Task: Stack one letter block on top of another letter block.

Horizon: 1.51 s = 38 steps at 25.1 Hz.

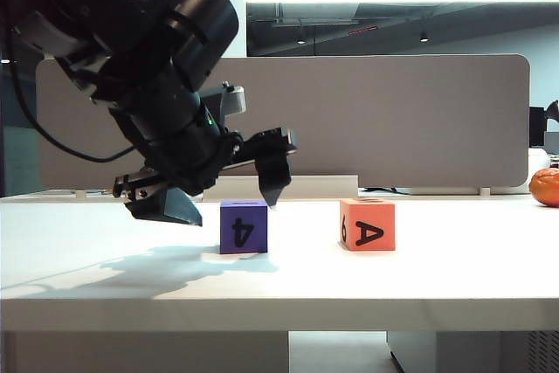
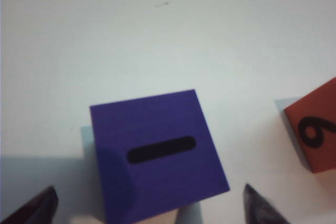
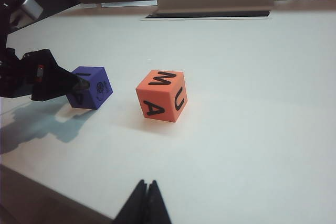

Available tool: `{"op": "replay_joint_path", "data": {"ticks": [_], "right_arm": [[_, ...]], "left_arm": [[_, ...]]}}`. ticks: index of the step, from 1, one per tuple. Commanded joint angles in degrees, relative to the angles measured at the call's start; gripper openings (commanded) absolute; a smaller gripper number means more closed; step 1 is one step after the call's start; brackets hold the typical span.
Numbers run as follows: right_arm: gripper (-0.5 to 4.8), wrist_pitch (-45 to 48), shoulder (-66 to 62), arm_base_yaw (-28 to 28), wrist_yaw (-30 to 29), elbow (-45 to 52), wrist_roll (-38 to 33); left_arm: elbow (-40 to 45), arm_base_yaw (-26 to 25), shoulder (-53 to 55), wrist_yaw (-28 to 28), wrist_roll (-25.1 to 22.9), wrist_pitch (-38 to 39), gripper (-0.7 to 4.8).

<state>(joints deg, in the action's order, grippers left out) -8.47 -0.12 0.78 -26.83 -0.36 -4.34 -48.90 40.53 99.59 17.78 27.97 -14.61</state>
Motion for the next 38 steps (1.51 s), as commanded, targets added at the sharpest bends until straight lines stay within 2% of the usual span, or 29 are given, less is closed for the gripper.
{"op": "replay_joint_path", "data": {"ticks": [1,4,5,9,11,14,24,26,28,29,31,33,38], "right_arm": [[0.00,1.0,0.1,0.0,-0.1,0.2,-0.2],[0.00,1.0,0.1,0.0,-0.1,0.2,-0.2],[0.00,1.0,0.1,0.0,-0.1,0.2,-0.2],[0.00,1.0,0.1,0.0,-0.3,0.2,-0.2],[0.00,1.0,0.1,0.0,-0.3,0.2,-0.2],[0.00,1.0,0.1,0.0,-0.3,0.2,-0.2],[0.00,1.0,0.1,0.0,-0.3,0.2,-0.2],[0.00,1.0,0.1,0.0,-0.3,0.2,-0.2],[0.00,1.0,0.1,0.0,-0.3,0.2,-0.2],[0.00,1.0,0.1,0.0,-0.3,0.2,-0.2],[0.00,1.0,0.1,0.0,-0.3,0.2,-0.2],[0.00,1.0,0.1,0.0,-0.3,0.2,-0.2],[0.00,0.9,0.1,0.0,-0.3,0.2,-0.2]], "left_arm": [[-0.4,0.2,0.9,0.5,0.1,-1.9,4.79],[-0.4,0.2,1.4,1.2,0.0,-2.1,4.68],[-0.4,0.2,1.6,1.5,0.0,-2.6,4.15],[-0.4,0.2,1.6,1.5,-0.1,-4.6,2.99],[-0.4,0.2,1.6,1.5,-0.1,-5.9,2.21],[-0.4,0.2,1.6,1.5,-0.1,-6.7,1.78],[-1.2,0.1,1.5,0.0,-1.2,-8.5,1.94],[-2.7,0.0,1.5,-1.1,-5.8,-8.4,2.77],[-4.5,-0.2,1.5,-1.4,-12.6,-8.2,4.23],[-5.5,-0.3,1.5,-1.4,-15.8,-7.6,4.79],[-7.5,-0.7,1.5,-1.4,-20.2,-6.1,4.79],[-9.3,-1.7,1.5,-3.3,-21.4,-4.2,4.79],[-17.3,-9.4,1.5,-18.5,-21.6,6.7,4.79]]}}
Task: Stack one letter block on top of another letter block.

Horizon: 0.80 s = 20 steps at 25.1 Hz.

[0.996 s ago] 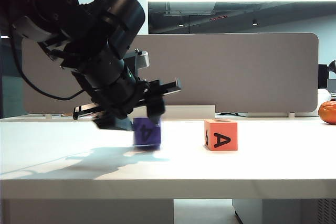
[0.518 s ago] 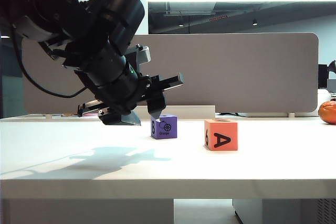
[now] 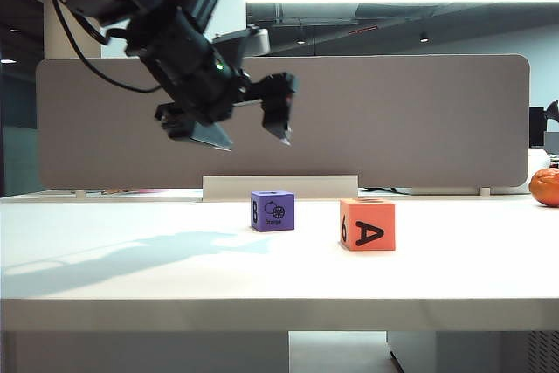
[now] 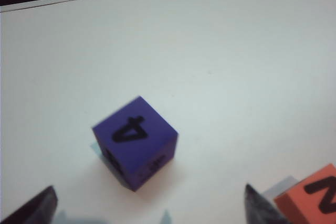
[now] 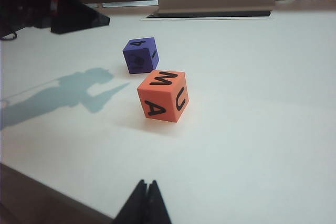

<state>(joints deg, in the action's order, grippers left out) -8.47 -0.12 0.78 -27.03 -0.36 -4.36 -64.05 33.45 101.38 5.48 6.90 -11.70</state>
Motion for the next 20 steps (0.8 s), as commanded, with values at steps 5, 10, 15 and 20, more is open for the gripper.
{"op": "replay_joint_path", "data": {"ticks": [5,10,15,20], "right_arm": [[0.00,0.9,0.1,0.0,-0.1,0.2,-0.2],[0.00,0.9,0.1,0.0,-0.1,0.2,-0.2],[0.00,0.9,0.1,0.0,0.0,0.2,-0.2],[0.00,0.9,0.0,0.0,0.0,0.2,-0.2]], "left_arm": [[-5.6,-8.4,-0.2,-17.6,-3.7,7.0,4.79],[-5.9,-11.2,-0.2,-23.3,-10.9,7.0,4.79],[-6.0,-12.0,1.0,-25.8,-14.3,4.6,4.79],[-8.2,-12.5,4.8,-28.5,-14.4,2.8,4.79]]}}
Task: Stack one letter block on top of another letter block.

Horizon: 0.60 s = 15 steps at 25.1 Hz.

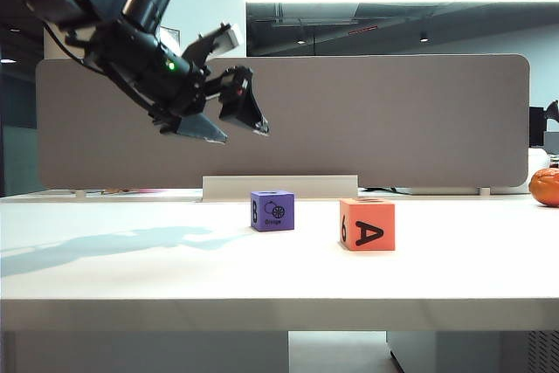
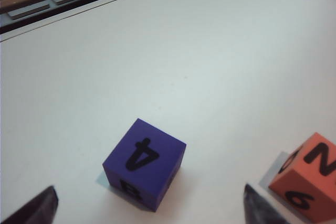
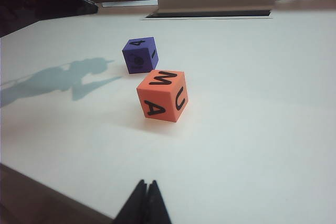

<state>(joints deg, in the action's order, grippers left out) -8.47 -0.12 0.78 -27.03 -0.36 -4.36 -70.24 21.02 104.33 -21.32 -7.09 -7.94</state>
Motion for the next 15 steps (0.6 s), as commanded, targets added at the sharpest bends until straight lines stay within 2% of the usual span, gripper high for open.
{"op": "replay_joint_path", "data": {"ticks": [1,6,7,8,10,12,15], "right_arm": [[0.00,0.9,0.0,0.0,-0.1,0.2,-0.2],[0.00,0.9,0.0,0.0,-0.1,0.2,-0.2],[0.00,0.9,0.0,0.0,-0.1,0.2,-0.2],[0.00,0.9,0.0,0.0,-0.1,0.2,-0.2],[0.00,0.8,0.0,0.0,-0.1,0.2,-0.2],[0.00,0.8,0.0,0.0,-0.1,0.2,-0.2],[0.00,0.8,0.0,0.0,-0.1,0.2,-0.2]], "left_arm": [[-2.8,-0.2,2.8,-2.1,-0.4,-0.5,4.79],[-12.7,-0.4,11.9,-5.0,-0.9,4.4,4.79],[-14.2,-0.4,12.8,-5.2,-1.8,6.4,4.79],[-17.8,-0.4,14.9,-5.6,-4.9,11.9,4.79],[-21.3,-0.4,16.7,-5.6,-8.5,17.1,4.79],[-24.2,-0.4,18.1,-5.6,-11.0,20.5,4.79],[-27.1,-0.6,19.6,-5.5,-11.6,22.0,4.79]]}}
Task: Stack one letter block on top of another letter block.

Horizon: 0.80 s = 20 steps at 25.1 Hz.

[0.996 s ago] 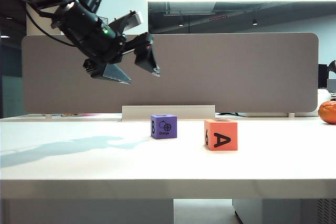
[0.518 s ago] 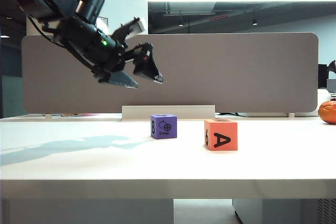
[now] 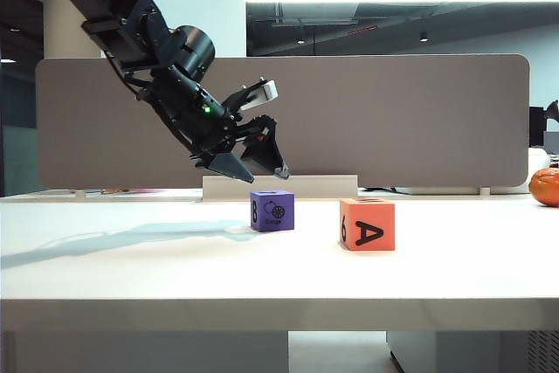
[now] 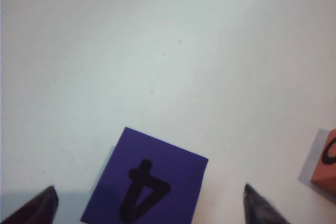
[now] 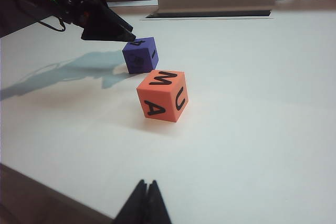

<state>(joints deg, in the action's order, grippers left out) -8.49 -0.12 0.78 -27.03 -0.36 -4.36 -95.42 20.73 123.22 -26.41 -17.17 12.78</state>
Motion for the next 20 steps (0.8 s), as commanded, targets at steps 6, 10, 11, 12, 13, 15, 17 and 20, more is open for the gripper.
{"op": "replay_joint_path", "data": {"ticks": [6,10,11,12,13,15,17,20], "right_arm": [[0.00,0.8,0.0,0.0,-0.1,0.2,-0.2],[0.00,0.8,0.0,0.0,-0.1,0.2,-0.2],[0.00,0.8,0.0,0.0,-0.1,0.2,-0.2],[0.00,0.8,0.0,0.0,-0.1,0.2,-0.2],[0.00,0.8,0.0,0.0,-0.1,0.2,-0.2],[0.00,0.8,0.0,0.0,-0.1,0.2,-0.2],[0.00,0.8,0.0,0.0,-0.1,0.2,-0.2],[0.00,0.8,0.0,0.0,-0.1,0.2,-0.2]], "left_arm": [[-3.1,-0.5,1.9,-0.7,-5.7,0.9,4.79],[-3.1,-0.5,2.8,-1.6,-6.9,1.7,4.79],[-3.1,-0.5,2.8,-2.4,-6.8,1.8,4.79],[-3.1,-0.5,3.2,-2.4,-6.8,1.5,4.79],[-3.1,-0.5,3.3,-2.4,-6.8,1.4,4.79],[-3.1,-0.5,4.2,-2.3,-6.8,1.4,4.79],[-3.1,-0.4,4.7,-2.3,-6.8,1.5,4.79],[-3.1,-0.2,5.4,-1.5,-6.4,1.5,4.20]]}}
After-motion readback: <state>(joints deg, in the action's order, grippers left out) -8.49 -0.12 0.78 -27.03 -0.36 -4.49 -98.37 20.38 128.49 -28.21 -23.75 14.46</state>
